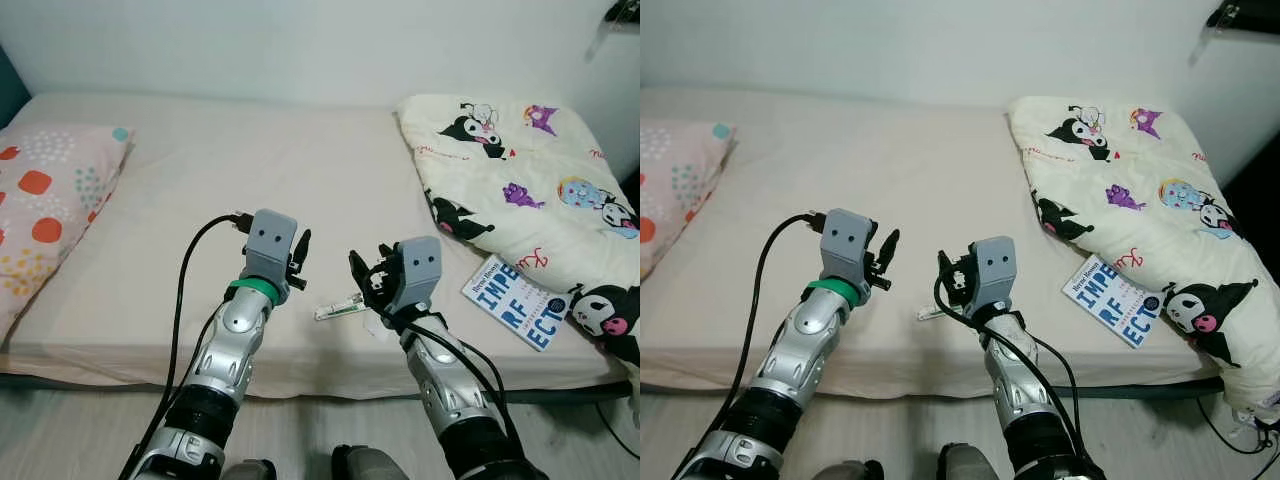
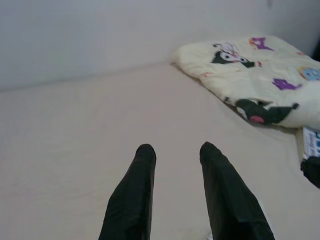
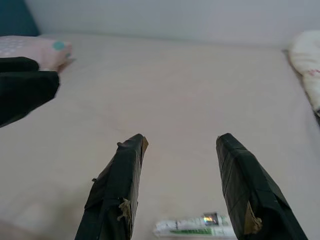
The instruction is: Clean up the room
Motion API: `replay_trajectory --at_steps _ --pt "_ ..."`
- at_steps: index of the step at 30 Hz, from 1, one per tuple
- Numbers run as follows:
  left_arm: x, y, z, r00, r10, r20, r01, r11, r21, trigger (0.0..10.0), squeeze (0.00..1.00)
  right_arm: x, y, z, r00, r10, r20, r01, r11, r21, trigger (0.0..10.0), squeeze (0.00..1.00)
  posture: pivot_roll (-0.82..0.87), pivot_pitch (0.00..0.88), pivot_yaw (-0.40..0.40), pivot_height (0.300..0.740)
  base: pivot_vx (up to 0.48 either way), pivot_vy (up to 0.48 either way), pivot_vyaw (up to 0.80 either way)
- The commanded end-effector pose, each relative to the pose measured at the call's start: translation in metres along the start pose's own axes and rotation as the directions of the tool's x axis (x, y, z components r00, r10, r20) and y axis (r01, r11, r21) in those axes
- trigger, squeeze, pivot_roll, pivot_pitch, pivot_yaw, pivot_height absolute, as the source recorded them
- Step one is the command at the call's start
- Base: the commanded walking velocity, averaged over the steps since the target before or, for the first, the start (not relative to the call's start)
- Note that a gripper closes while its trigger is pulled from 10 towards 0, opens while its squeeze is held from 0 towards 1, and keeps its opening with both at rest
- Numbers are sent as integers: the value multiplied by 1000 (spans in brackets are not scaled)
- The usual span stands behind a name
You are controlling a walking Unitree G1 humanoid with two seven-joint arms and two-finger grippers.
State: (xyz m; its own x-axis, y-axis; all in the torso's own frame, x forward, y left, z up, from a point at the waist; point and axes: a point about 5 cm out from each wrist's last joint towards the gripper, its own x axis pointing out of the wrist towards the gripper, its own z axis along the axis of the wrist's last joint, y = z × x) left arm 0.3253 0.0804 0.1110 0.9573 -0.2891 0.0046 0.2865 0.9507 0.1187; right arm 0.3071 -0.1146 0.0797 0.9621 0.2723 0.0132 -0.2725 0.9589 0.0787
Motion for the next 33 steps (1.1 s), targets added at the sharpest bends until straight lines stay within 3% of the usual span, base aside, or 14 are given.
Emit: replay_trajectory --at_steps 1,15,33 --pt "-3 -3 -8 1000 -8 -26 8 1000 -5 10000 0 -4 -4 -7 999 -26 -29 27 999 19 10000 0 -83 28 -5 720 0 0 0" --pt "-5 1 -11 999 -8 -38 9 1000 14 10000 0 0 -1 -5 1000 -19 -17 19 1000 23 10000 0 -73 30 0 660 0 0 0" --pt "-5 3 -12 999 -4 -43 5 1000 22 10000 0 1 -2 -6 1000 -24 -17 25 999 24 10000 0 -71 30 8 615 0 0 0"
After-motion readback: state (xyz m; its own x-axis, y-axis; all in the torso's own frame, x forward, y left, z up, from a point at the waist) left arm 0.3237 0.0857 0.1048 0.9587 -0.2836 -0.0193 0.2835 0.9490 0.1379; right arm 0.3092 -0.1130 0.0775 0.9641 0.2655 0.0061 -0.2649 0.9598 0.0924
